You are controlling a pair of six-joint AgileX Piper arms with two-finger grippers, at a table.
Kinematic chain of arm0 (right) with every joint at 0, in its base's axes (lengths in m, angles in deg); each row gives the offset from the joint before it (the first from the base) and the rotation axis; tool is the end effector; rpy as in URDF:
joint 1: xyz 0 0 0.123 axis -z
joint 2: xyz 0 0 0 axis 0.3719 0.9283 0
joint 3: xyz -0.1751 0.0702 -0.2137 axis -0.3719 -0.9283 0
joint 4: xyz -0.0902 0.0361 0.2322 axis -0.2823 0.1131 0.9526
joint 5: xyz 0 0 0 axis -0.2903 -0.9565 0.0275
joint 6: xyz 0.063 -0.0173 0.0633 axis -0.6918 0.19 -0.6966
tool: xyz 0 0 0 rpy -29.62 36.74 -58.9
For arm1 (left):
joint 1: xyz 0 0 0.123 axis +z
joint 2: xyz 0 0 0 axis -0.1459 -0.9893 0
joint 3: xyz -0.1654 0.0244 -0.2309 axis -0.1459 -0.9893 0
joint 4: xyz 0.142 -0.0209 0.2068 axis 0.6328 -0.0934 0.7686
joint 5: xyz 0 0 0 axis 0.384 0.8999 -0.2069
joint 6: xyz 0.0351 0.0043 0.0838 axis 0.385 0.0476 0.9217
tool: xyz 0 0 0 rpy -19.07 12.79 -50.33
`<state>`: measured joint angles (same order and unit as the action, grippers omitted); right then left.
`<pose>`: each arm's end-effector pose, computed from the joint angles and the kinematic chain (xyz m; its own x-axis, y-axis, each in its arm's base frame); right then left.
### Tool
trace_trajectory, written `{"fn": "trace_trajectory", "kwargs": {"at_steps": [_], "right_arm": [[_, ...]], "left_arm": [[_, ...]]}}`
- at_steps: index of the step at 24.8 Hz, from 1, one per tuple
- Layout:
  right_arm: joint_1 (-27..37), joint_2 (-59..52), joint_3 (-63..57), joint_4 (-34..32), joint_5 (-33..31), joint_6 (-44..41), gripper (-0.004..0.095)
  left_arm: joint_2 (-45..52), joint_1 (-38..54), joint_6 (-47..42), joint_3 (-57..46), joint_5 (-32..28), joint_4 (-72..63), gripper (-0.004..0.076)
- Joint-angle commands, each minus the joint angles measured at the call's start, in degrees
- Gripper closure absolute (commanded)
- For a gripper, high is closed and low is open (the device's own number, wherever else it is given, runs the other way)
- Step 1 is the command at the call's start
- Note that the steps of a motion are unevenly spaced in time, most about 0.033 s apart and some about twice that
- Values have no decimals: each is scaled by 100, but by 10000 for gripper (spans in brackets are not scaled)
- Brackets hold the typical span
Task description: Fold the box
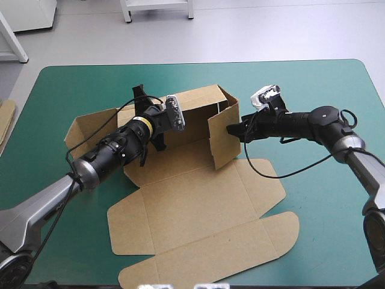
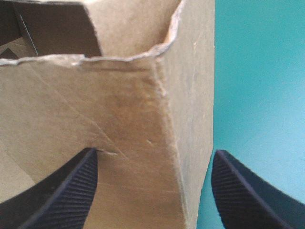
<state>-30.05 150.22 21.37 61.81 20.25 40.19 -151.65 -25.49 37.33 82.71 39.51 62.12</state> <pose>0.3405 0.1072 0.2856 -0.5219 -0.2347 -0.8201 -0.7002 0.6670 0.2547 0.3071 -0.1793 0.2963 0.0442 0.9346 -0.3530 0.5961 0.2588 0.7601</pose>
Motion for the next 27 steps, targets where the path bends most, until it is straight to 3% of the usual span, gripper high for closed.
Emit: {"fn": "trace_trajectory", "kwargs": {"at_steps": [1, 5, 13, 23, 27], "right_arm": [[-68, -90, 138, 375, -14, 164, 243], [-575, 262, 149, 450, -85, 299, 255], [-746, 262, 206, 461, 511, 325, 287], [-1370, 175, 206, 372, 2004, 248, 361], [-1545, 72, 206, -152, 2474, -347, 370]], "left_arm": [[-167, -138, -273, -168, 251, -1146, 732], [-167, -138, -273, -168, 249, -1146, 732], [-167, -138, -273, -168, 193, -1146, 732], [-167, -138, -312, -168, 157, -1146, 732], [-167, -138, -312, -168, 157, -1121, 732]]}}
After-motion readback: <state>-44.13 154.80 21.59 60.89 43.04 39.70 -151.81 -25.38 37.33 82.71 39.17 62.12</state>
